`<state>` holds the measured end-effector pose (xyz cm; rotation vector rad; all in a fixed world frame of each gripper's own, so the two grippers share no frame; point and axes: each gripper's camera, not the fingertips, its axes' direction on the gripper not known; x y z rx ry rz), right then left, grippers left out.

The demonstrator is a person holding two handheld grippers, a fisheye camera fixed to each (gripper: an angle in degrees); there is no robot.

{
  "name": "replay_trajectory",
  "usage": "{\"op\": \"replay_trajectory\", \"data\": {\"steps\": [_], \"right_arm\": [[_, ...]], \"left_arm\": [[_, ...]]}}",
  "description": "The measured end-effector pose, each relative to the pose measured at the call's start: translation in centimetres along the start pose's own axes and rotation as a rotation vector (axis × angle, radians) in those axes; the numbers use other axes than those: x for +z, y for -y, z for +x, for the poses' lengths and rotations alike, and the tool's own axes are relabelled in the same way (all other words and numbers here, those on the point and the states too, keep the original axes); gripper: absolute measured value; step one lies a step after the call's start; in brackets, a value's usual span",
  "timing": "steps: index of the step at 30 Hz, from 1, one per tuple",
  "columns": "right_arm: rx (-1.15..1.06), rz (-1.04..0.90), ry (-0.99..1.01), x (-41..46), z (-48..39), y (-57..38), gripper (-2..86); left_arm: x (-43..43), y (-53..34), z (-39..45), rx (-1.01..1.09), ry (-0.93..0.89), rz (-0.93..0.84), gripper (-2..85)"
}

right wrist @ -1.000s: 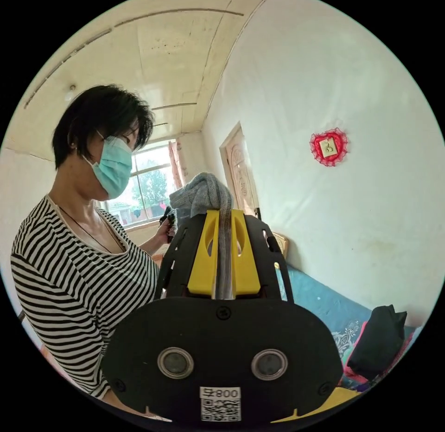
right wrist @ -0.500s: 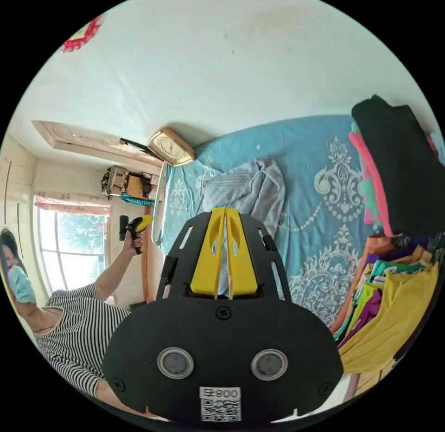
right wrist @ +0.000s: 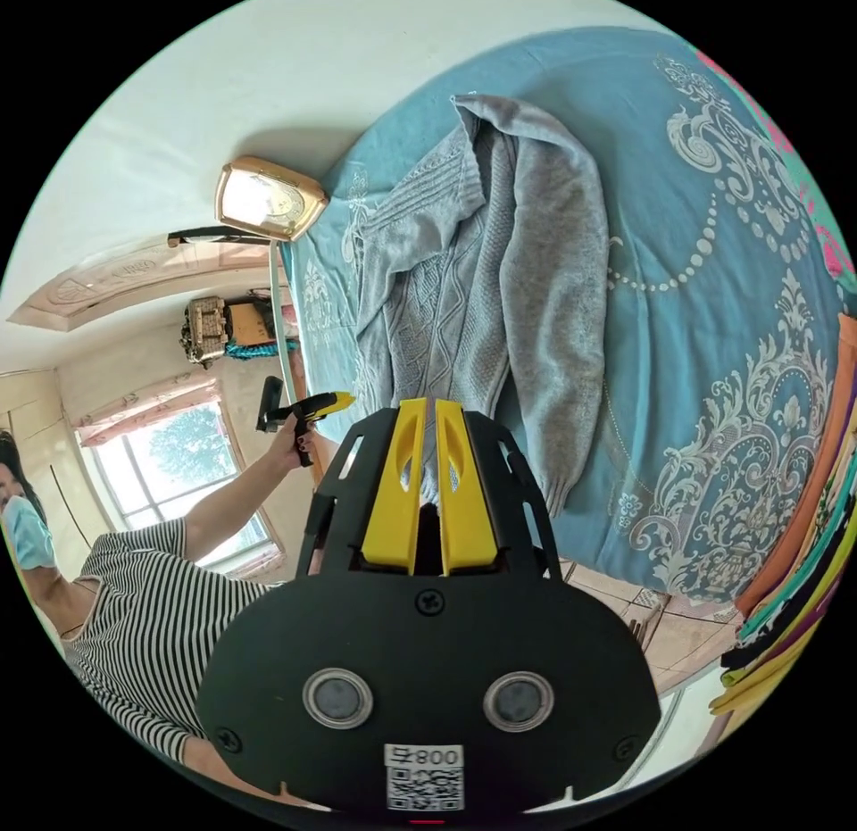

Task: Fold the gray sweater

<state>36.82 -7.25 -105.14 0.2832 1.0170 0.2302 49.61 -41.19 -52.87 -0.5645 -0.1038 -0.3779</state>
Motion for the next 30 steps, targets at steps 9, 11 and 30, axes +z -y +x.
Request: {"op": "replay_trajectory", "data": {"steps": [9,11,30], "right_arm": [[0.01,-0.125,-0.021,19.3,-4.9,0.7,3.2],[0.033,-0.147,0.017,23.9,-5.9,-0.2,3.2],[0.044,-0.105,0.085,41.2,-22.9,-7.6,4.1]], "left_arm": [[3.0,7.7,0.4,-0.069,0.065,-0.041,7.3],[3.1,8.8,1.2,-0.064,0.119,-0.047,4.1],[-21.5,14.5,3.9,-0.11,0.343,0.675,1.8]]}}
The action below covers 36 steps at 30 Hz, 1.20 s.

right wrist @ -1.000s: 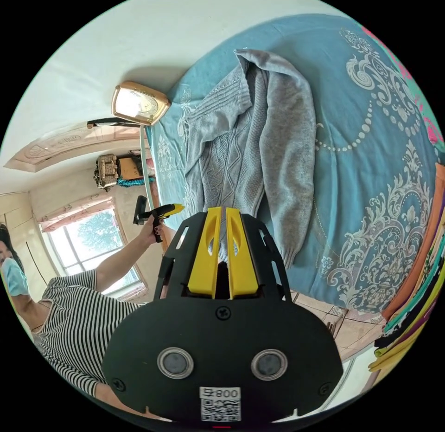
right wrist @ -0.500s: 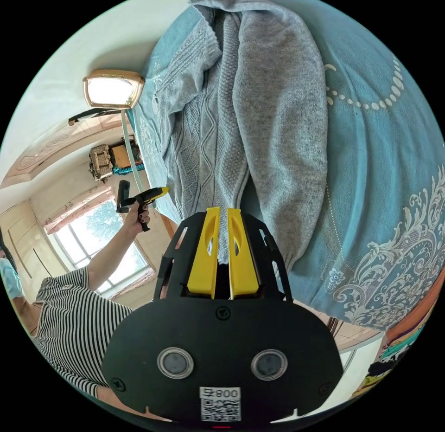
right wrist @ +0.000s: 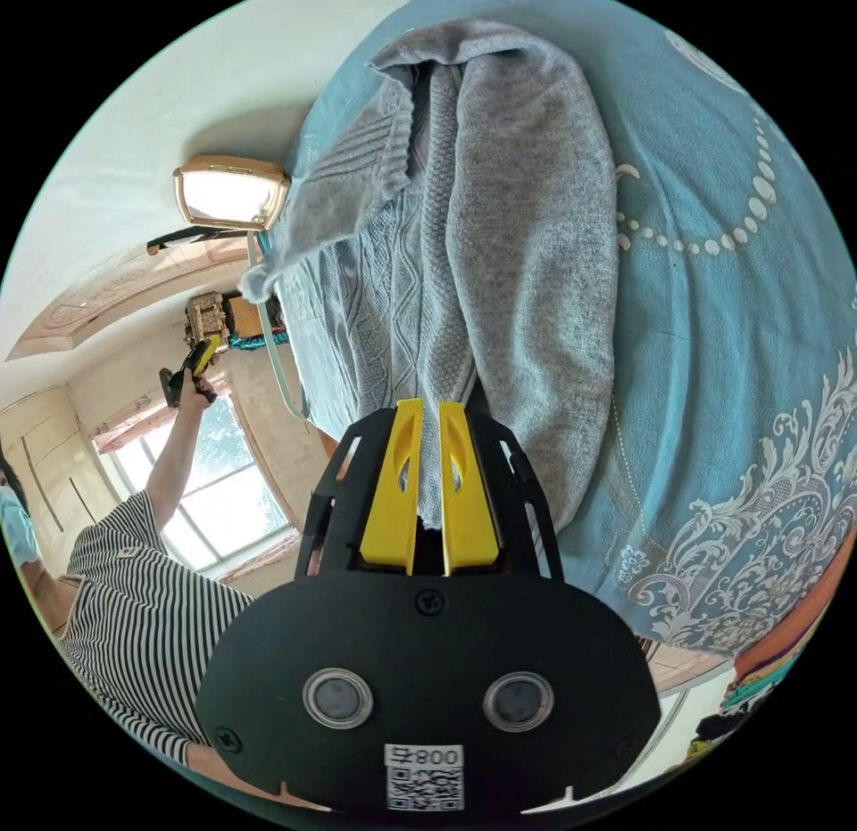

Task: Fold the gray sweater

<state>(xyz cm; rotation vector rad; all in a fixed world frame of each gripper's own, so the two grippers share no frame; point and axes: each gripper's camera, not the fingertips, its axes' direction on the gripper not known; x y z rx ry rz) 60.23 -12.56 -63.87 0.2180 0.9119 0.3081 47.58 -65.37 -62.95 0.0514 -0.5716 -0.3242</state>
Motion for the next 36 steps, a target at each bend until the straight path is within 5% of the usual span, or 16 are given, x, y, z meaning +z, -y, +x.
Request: {"op": "replay_trajectory", "data": {"steps": [3,8,16,27,36], "right_arm": [[0.019,0.04,-0.038,1.5,-2.7,-1.0,5.1],[0.063,0.112,-0.171,3.2,-7.5,-2.7,6.1],[0.104,0.119,-0.479,6.7,-13.6,-4.7,7.6],[0.034,0.079,-0.492,8.7,-20.4,-10.2,1.5],[0.114,0.395,-0.698,-7.5,-24.1,-13.9,1.2]], "left_arm": [[3.4,-0.1,2.1,0.073,-0.163,-0.042,3.2],[17.7,-5.5,10.8,0.201,-0.49,-0.445,6.4],[30.7,-9.2,17.6,-0.033,-0.814,-0.633,8.2],[32.3,-5.4,19.9,-0.023,-0.881,-0.542,2.8],[27.6,4.2,23.9,0.145,-0.868,-0.217,5.9]]}}
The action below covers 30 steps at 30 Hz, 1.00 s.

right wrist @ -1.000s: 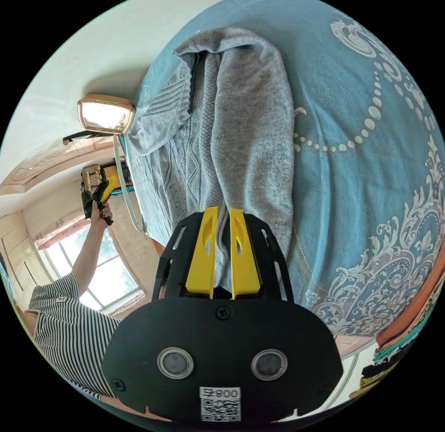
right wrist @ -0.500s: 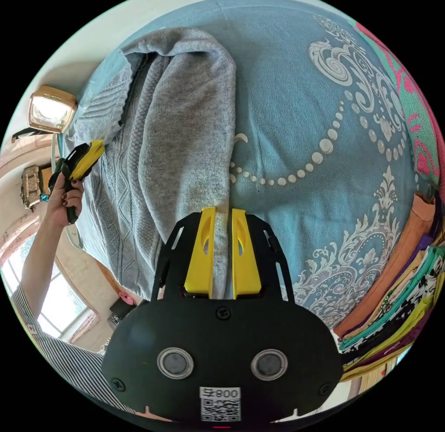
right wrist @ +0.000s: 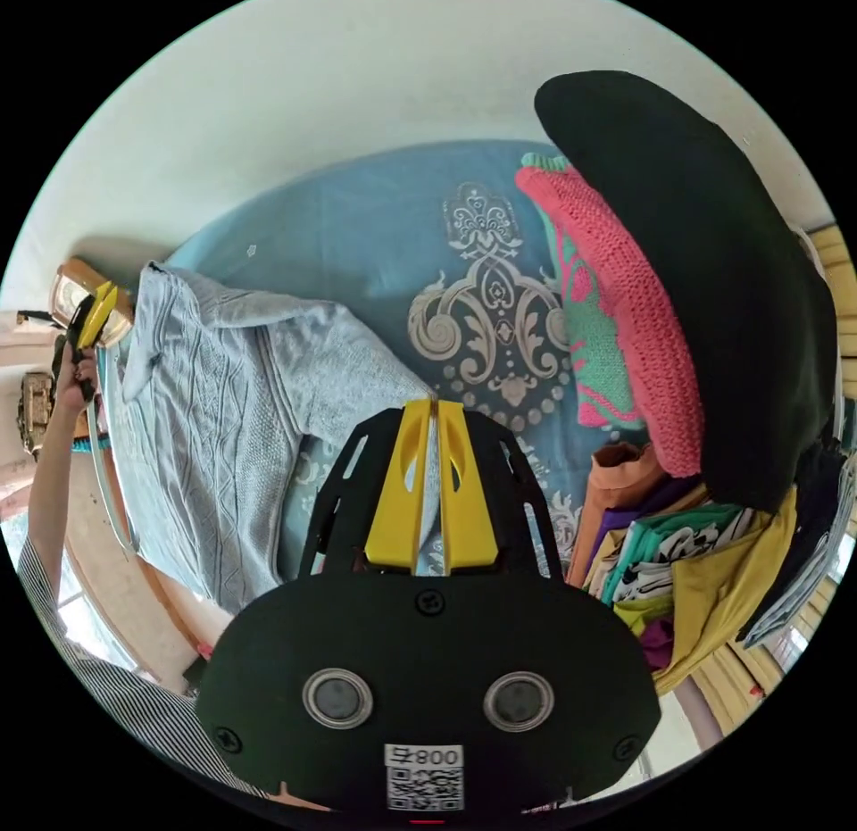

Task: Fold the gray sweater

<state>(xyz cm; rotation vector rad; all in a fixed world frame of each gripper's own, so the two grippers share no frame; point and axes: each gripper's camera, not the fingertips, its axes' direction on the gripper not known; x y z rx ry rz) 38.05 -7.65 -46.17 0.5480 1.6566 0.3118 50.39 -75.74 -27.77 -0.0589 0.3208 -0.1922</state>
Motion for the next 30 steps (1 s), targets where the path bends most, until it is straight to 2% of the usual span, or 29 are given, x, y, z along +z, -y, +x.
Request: {"op": "replay_trajectory", "data": {"steps": [4,9,13,17,19,23,26,30], "right_arm": [[0.09,0.027,-0.07,-0.3,1.1,-1.2,2.0],[0.023,-0.049,0.169,3.5,-0.9,-7.6,4.9],[-0.06,-0.309,0.404,11.7,-5.8,-16.8,6.1],[-0.037,-0.525,0.524,18.2,-8.1,-24.6,7.4],[-0.04,-0.561,0.524,19.7,-8.3,-26.1,7.7],[-0.08,-0.614,0.513,22.3,-8.6,-27.4,8.2],[-0.056,-0.63,0.495,24.1,-8.1,-27.5,7.3],[-0.099,-0.626,0.473,24.4,-6.7,-27.1,5.7]], "left_arm": [[-0.1,-2.6,-1.5,-0.001,-0.02,-0.024,8.4],[-2.9,-10.4,-5.4,-0.046,0.157,-0.165,9.4],[-6.7,-19.8,-9.9,-0.237,0.416,-0.359,10.6],[-9.0,-27.2,-12.3,-0.429,0.432,-0.389,11.7],[-8.9,-28.7,-12.7,-0.432,0.495,-0.428,11.9],[-7.0,-31.0,-14.5,-0.475,0.436,-0.502,11.1],[-6.3,-31.3,-14.7,-0.419,0.485,-0.541,8.9],[-6.2,-32.0,-15.1,-0.436,0.395,-0.539,6.2]]}}
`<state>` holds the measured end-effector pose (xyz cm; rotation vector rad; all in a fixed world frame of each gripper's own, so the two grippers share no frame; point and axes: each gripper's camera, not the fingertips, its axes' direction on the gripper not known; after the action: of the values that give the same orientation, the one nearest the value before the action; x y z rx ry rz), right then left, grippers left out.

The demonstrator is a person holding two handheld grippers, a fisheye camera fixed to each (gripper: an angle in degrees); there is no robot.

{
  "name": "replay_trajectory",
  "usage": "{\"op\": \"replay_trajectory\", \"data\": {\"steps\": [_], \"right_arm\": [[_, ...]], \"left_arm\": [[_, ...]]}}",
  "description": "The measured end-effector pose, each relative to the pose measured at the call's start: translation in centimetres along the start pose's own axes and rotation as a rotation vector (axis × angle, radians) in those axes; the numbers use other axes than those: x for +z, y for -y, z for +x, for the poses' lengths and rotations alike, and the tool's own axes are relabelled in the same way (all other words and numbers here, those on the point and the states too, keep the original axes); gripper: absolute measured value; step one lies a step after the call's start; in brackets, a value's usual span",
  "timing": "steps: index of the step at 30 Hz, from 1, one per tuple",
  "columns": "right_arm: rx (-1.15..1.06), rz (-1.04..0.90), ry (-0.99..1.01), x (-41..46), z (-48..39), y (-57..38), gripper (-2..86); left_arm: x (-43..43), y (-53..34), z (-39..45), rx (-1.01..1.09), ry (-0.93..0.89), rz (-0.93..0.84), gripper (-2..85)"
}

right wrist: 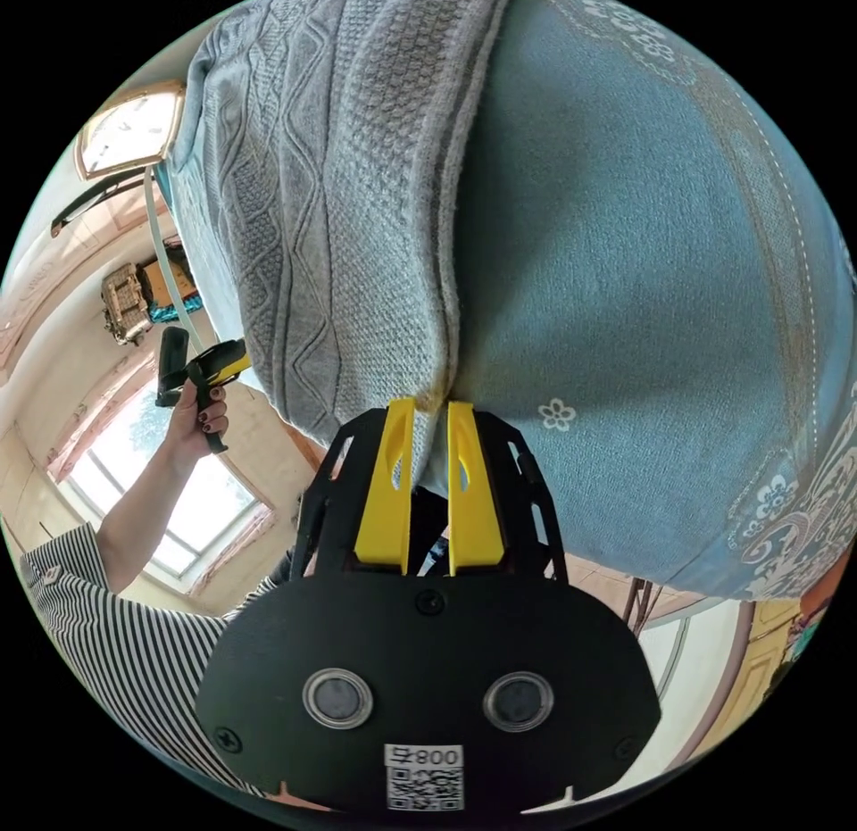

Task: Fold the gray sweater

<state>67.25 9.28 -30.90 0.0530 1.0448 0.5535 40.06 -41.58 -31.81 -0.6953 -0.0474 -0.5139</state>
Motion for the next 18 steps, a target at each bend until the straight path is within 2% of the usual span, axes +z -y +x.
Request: {"op": "replay_trajectory", "data": {"steps": [2,6,11,18], "right_arm": [[-0.014,-0.004,0.099,-0.3,1.5,0.0,3.2],[-0.04,-0.015,0.116,-2.0,2.8,-0.4,1.7],[-0.144,-0.016,0.003,-9.9,4.6,-4.2,0.9],[-0.094,-0.008,-0.044,-17.7,9.8,-10.6,0.6]], "left_arm": [[0.2,-0.4,0.4,0.023,0.022,0.0,5.2],[-0.3,-1.7,1.0,0.064,0.031,-0.012,4.3],[-3.2,-5.0,0.7,0.077,0.115,-0.015,3.5],[-3.4,-9.2,0.2,0.059,0.149,-0.122,3.0]]}}
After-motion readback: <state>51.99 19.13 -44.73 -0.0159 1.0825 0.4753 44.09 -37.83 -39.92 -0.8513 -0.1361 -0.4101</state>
